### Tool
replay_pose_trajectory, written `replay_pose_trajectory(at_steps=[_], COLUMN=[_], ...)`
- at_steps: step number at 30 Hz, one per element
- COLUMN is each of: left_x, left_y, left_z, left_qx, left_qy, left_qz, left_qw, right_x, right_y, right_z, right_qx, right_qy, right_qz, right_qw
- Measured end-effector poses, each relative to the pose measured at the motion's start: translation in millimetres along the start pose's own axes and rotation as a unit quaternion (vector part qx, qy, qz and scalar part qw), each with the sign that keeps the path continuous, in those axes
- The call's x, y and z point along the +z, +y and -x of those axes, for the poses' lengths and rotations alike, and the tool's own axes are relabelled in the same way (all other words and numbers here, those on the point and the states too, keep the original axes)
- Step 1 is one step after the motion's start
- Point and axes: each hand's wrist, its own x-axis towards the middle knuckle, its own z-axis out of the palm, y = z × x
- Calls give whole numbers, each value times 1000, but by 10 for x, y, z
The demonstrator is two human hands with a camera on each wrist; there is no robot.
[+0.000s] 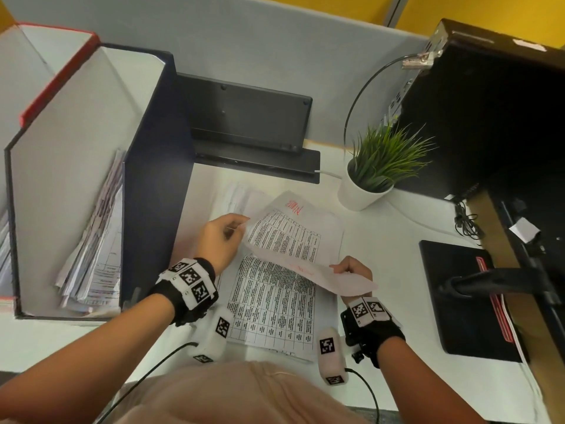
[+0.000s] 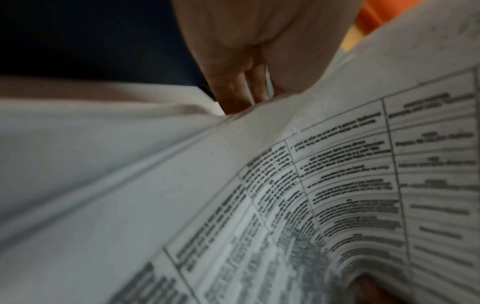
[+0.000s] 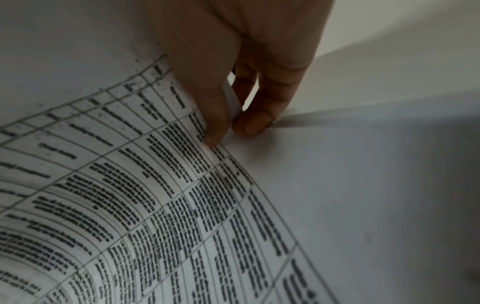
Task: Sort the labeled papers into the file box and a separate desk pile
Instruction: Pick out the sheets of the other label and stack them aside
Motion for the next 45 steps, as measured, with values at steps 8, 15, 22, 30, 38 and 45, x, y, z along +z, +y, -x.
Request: replay_pose_trajectory(at_steps=[8,15,22,30,38,45], left_x=[-21,-65,-61,-17,-26,2], left_y=[57,79,6,-24,-109,-169], left_z=[4,-229,-364,-326,-253,-60], left_qx=[-153,-189,-238,-177,-91,-15], left_qy=[-26,-5,-77,-83,-83,13], left_qz=[187,6,-163,-217,-208,-22], left_qw=[970,982,954,956,970,1000], right_x=[-2,16,47,40,59,-26], right_y=[26,26,-22,31,-53,-38], right_z=[33,65,83,45,19,29], right_qx=[-124,-40,108,74,109,27], right_qy=[12,14,8,43,61,42], right_qz=[148,64,-148,-126,-129,49], right_qw=[981,997,983,988,984,998])
